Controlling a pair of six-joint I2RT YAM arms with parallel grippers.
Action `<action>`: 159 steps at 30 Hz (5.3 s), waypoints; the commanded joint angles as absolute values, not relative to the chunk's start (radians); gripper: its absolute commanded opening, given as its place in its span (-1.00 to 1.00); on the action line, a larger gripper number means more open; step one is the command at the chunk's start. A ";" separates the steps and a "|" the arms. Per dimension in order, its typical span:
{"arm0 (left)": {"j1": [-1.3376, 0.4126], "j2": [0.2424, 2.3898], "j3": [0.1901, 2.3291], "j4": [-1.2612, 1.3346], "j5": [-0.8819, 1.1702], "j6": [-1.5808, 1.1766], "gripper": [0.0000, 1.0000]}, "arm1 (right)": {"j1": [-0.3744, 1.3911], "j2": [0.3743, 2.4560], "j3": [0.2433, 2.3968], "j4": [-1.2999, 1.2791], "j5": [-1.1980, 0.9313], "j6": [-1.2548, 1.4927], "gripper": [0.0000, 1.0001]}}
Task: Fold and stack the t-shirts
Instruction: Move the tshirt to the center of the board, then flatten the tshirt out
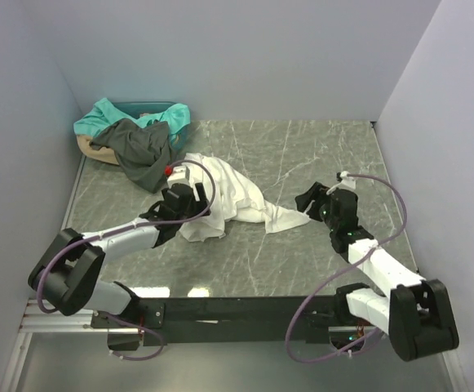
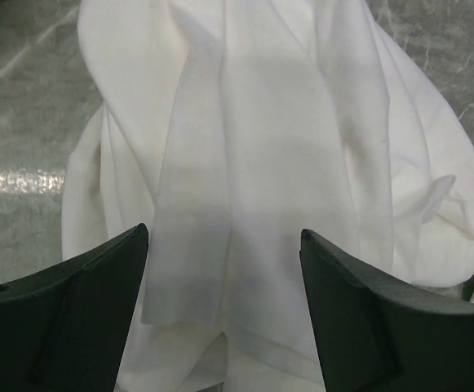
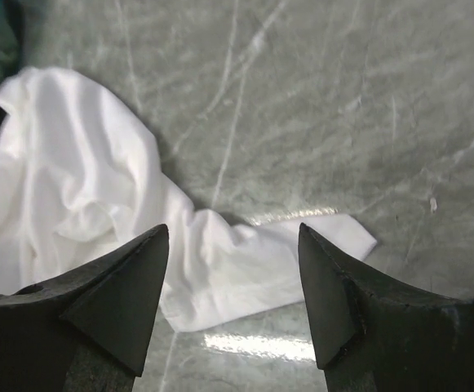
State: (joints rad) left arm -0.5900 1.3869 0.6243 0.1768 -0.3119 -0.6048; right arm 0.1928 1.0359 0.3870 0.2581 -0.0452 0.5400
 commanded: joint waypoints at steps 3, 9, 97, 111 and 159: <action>-0.595 1.377 0.571 0.288 -0.255 -0.672 0.61 | 0.207 1.150 0.451 0.284 -0.031 0.552 0.41; -0.603 1.436 0.578 0.311 -0.224 -0.676 0.61 | 0.213 1.227 0.459 0.302 -0.025 0.569 0.41; -0.419 1.307 0.952 0.150 -0.101 -0.413 -0.95 | 0.138 1.258 0.842 -0.206 0.209 0.551 -1.00; -0.504 1.431 0.770 0.231 -0.353 -0.555 0.62 | 0.138 1.336 0.792 -0.115 0.130 0.540 -1.00; -0.721 1.738 0.792 0.163 -0.623 -0.632 -0.16 | 0.138 1.305 0.758 -0.074 0.097 0.526 -1.00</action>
State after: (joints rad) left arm -0.7139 1.7496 0.8059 0.1673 -0.6147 -0.6155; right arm 0.1432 1.3289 0.7639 -0.1078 0.0956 0.5369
